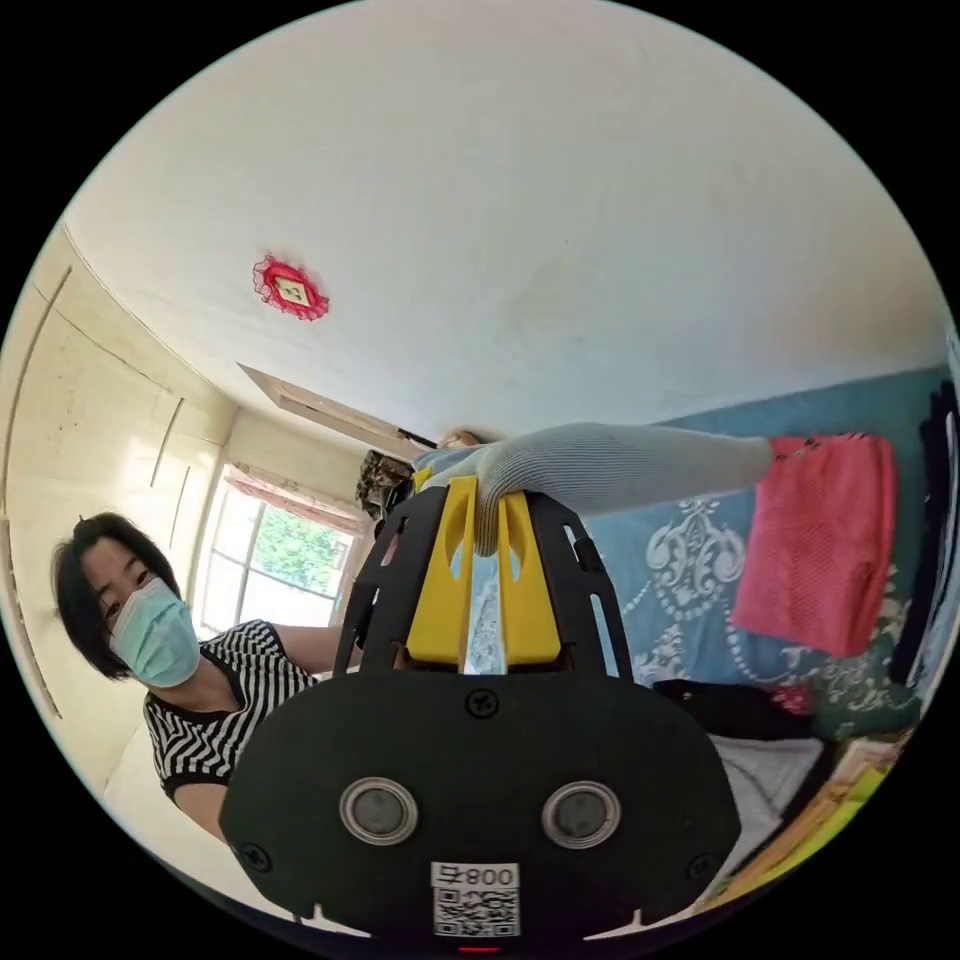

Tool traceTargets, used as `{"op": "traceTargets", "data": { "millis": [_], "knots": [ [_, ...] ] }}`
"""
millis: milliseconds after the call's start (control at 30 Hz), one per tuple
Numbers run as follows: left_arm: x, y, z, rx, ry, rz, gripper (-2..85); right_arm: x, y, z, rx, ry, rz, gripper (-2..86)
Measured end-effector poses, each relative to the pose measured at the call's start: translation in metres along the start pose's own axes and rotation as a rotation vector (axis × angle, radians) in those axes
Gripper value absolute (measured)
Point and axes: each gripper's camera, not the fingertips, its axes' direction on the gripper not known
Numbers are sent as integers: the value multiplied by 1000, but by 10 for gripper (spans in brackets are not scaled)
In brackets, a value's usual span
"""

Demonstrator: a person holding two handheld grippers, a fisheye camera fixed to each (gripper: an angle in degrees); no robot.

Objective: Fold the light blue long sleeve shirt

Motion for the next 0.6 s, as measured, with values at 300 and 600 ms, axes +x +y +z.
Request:
{"op": "traceTargets", "data": {
  "millis": [300, 600],
  "knots": [
    [-59, 47, 277, -256, -149, -166, 35, 125, 3, -133, -143, 374, 260, 18],
    [-101, 108, 443, -550, -284, -245, 40, 198, 51, -188, -277, 461, 426, 33]
  ]
}}
